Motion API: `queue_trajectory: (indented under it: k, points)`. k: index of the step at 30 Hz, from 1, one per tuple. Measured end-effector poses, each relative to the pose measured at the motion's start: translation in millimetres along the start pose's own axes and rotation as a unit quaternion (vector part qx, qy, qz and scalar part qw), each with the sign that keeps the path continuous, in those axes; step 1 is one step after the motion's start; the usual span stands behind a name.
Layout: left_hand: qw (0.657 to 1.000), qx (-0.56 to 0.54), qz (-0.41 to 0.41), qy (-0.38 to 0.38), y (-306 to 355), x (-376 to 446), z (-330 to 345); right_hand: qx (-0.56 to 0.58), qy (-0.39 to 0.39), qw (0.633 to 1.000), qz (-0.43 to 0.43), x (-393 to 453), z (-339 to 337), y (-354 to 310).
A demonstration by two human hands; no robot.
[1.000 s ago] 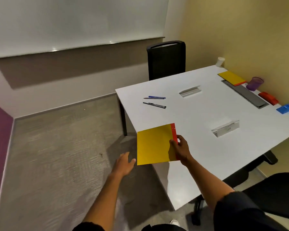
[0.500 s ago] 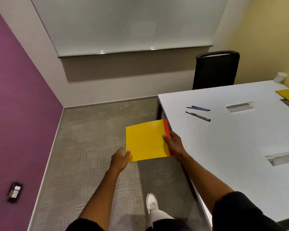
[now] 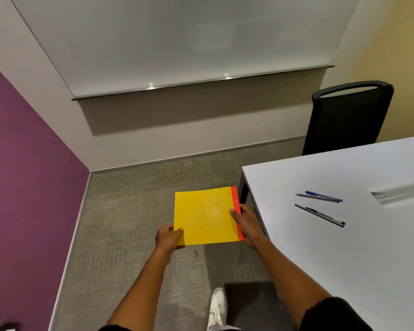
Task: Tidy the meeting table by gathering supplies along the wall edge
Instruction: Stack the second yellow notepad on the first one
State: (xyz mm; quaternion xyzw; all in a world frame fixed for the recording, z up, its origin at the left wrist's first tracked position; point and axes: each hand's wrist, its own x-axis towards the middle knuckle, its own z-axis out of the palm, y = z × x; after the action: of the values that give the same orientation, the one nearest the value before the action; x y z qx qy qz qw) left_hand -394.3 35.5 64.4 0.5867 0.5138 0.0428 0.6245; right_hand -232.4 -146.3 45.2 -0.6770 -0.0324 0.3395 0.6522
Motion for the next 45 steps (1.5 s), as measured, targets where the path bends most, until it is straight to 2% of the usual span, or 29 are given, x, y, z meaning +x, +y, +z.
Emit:
queue_trajectory:
  k: [6,13,17,20,25,28,32,38,45]
  points:
    - [1.000,0.000,-0.002,-0.024,68.6,76.3,22.0,0.035,0.011,0.998,0.046,83.6,-0.3,-48.4]
    - [0.998,0.010,0.005,-0.067,138.9,176.2,56.9,0.050,0.049,0.996,0.051,189.0,-8.0,-85.3]
    - [0.995,0.031,0.014,-0.098,186.3,259.9,84.2,0.048,0.083,0.994,0.045,258.9,-10.3,-117.5]
    - [0.990,0.024,0.012,-0.136,229.6,310.3,105.3,0.048,0.113,0.991,0.054,304.2,-10.9,-142.3]
    - [0.973,0.063,0.028,-0.220,321.3,396.3,142.2,0.093,0.179,0.978,0.052,376.8,-14.8,-185.9]
    - [0.964,0.097,0.046,-0.245,367.2,437.2,168.6,0.117,0.214,0.969,0.050,407.0,-18.2,-208.5]
    - [0.947,0.129,0.060,-0.289,418.8,479.3,219.9,0.147,0.270,0.950,0.047,450.4,-37.2,-229.3]
    - [0.934,0.169,0.063,-0.308,466.2,542.6,309.3,0.150,0.333,0.930,0.037,524.1,-82.0,-257.6]
    - [0.914,0.231,0.073,-0.324,539.9,620.4,446.0,0.182,0.384,0.905,0.033,641.1,-174.7,-293.9]
